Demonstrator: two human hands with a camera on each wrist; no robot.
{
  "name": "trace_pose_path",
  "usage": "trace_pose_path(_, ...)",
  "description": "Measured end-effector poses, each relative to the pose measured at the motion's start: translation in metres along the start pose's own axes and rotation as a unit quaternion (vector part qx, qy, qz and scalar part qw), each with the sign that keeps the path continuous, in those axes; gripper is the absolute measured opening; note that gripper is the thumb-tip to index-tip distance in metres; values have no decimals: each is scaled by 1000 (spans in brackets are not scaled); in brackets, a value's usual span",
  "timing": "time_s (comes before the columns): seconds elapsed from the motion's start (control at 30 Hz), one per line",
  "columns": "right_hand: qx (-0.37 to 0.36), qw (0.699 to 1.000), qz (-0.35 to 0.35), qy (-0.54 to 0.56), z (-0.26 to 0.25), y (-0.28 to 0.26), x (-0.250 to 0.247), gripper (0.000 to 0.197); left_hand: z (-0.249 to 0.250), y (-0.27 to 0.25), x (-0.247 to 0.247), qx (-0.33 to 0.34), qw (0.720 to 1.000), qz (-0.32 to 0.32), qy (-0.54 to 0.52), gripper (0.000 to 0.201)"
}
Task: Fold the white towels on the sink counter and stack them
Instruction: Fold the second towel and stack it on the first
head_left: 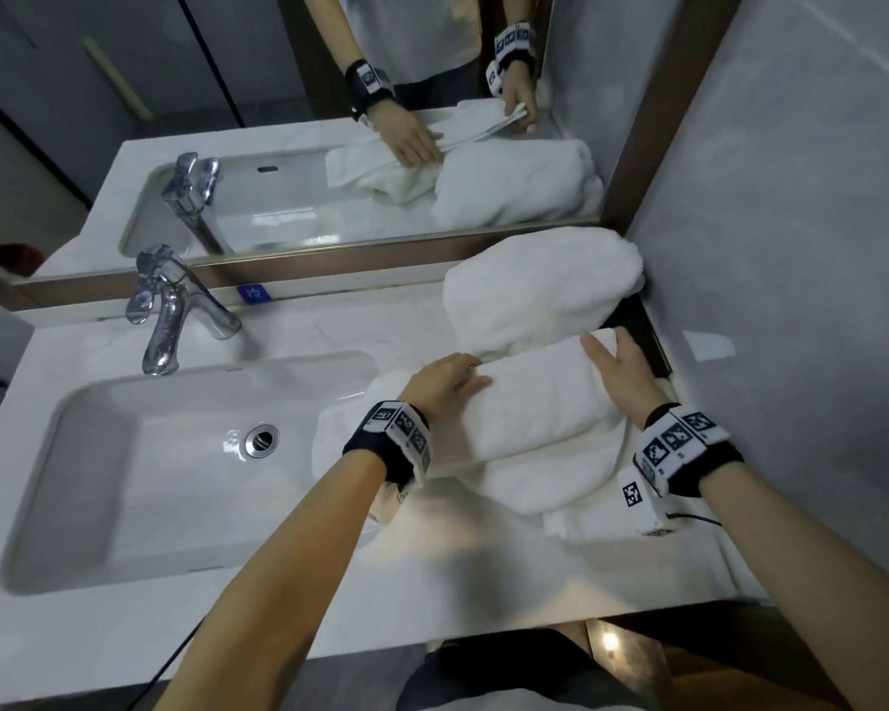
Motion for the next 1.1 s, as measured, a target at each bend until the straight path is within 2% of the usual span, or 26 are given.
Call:
trace_pose_path(0.1,-8,1000,17,0,2,2,-1,27,-2,3,-8,-17,998,56,-38,20)
trace_pose_path(0.17,5,1000,13,10,6,1,-1,29,-1,1,-12,2,996,87,0,18)
trace_pose_path(0.27,32,999,-32,1,12,-4,2,33,-4,-3,-13,5,995,95,38,20)
trace_pose_path(0.33,60,995,-74,4,21,-12,1,27,-15,-8,-14,-6,995,85,51,22)
trace_pose_path(0.4,76,991,-106,16,29,-21,-2,25,-41,-19,-26,-34,991,113,57,28)
trace_pose_path(0.47,77,990,-118,24,34,-27,-6,22,-79,-39,-46,-100,980,164,56,42)
trace_pose_path(0.53,73,990,-121,30,34,-30,-6,23,-127,-70,-56,-237,955,176,1,62)
trace_pose_path(0.6,63,990,-122,39,31,-33,-6,23,-167,-105,-47,-401,898,137,-124,77)
trace_pose_path(0.67,54,990,-119,48,30,-35,-7,25,-179,-130,-30,-478,835,87,-257,70)
trace_pose_path(0.7,52,991,-117,50,30,-36,-8,27,-181,-135,-26,-480,826,75,-286,62)
trace_pose_path(0.73,51,991,-113,48,32,-37,-10,29,-183,-136,-26,-466,831,79,-292,54)
trace_pose_path(0.8,40,993,-106,37,36,-38,-14,19,-184,-137,-31,-431,847,121,-287,44)
trace_pose_path(0.87,24,994,-99,25,40,-41,-19,9,-183,-138,-37,-402,849,163,-302,39)
trace_pose_path(0.97,19,995,-91,23,45,-42,-25,20,-183,-147,-36,-396,839,173,-331,29)
trace_pose_path(1.1,-2,993,-120,0,38,-46,-17,27,-188,-160,-30,-411,838,175,-313,24)
Point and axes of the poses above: each hand's wrist, its own y-axis towards the middle knuckle, its own x-axis out of the palm, z = x × y, the point moved 8 cm from there along y, towards the middle knuckle, and after that the axes turned 15 degrees about z, right-handed, at the moved point
